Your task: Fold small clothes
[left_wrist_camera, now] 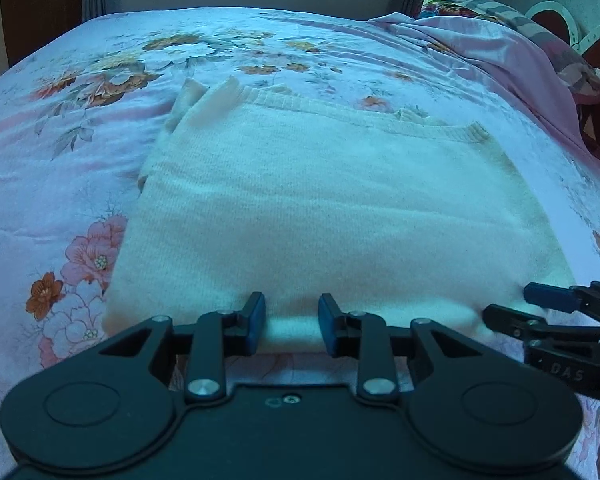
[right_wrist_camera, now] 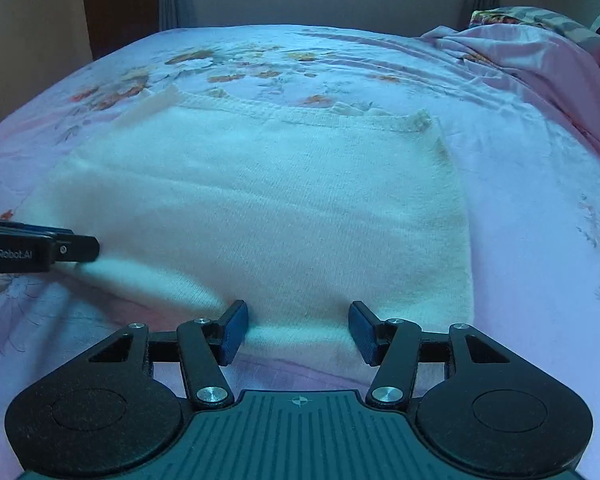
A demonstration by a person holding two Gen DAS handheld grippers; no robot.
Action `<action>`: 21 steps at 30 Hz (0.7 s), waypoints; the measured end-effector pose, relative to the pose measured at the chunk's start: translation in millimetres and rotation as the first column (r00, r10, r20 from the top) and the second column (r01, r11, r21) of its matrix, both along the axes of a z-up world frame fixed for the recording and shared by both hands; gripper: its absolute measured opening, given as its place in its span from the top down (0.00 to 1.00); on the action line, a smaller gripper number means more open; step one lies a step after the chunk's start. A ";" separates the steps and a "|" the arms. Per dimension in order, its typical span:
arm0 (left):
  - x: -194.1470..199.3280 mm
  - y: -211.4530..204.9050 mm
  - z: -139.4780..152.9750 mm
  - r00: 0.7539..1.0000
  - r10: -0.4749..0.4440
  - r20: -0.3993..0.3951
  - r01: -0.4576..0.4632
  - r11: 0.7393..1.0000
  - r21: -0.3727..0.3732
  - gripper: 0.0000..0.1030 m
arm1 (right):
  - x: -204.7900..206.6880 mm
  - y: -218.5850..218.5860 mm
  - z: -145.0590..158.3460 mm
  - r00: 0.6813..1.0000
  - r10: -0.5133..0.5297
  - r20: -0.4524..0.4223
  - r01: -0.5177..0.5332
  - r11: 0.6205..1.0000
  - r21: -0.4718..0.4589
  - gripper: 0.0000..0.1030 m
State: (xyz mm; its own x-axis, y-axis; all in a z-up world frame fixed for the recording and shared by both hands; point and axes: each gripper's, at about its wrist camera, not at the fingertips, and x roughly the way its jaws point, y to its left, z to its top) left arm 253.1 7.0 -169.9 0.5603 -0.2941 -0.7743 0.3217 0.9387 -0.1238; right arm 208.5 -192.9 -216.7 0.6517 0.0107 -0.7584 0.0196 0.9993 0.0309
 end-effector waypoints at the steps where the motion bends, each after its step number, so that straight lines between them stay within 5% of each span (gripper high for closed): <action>1: -0.7 0.5 1.2 1.000 0.004 -0.002 -0.004 1.000 0.000 0.73 | -3.9 -2.2 6.1 1.000 -0.015 0.016 0.015 1.000 0.013 0.47; 6: -5.7 2.8 6.2 1.000 0.025 0.010 -0.025 0.999 0.035 0.72 | -7.2 -13.9 2.4 0.999 -0.041 -0.027 0.042 0.999 0.027 0.47; 13: -9.7 8.9 19.6 0.998 0.048 0.042 -0.050 0.997 0.055 0.67 | -14.9 -19.7 35.7 0.995 -0.082 0.057 0.078 0.994 0.081 0.46; 17: -5.8 9.1 18.3 0.998 0.046 0.040 -0.049 0.997 0.062 0.66 | -7.4 -33.2 13.6 0.991 -0.122 -0.048 0.126 0.989 0.073 0.39; 21: 0.0 13.2 10.4 0.998 0.053 0.021 -0.054 0.996 0.069 0.66 | -11.5 -41.6 19.6 0.991 -0.134 -0.030 0.137 0.985 0.108 0.39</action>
State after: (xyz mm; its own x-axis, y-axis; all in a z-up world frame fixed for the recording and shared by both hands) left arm 253.1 20.2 -159.5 0.5887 -0.2092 -0.7808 0.2726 0.9607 -0.0519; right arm 197.0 -234.5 -197.1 0.6360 0.0072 -0.7717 0.1564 0.9780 0.1380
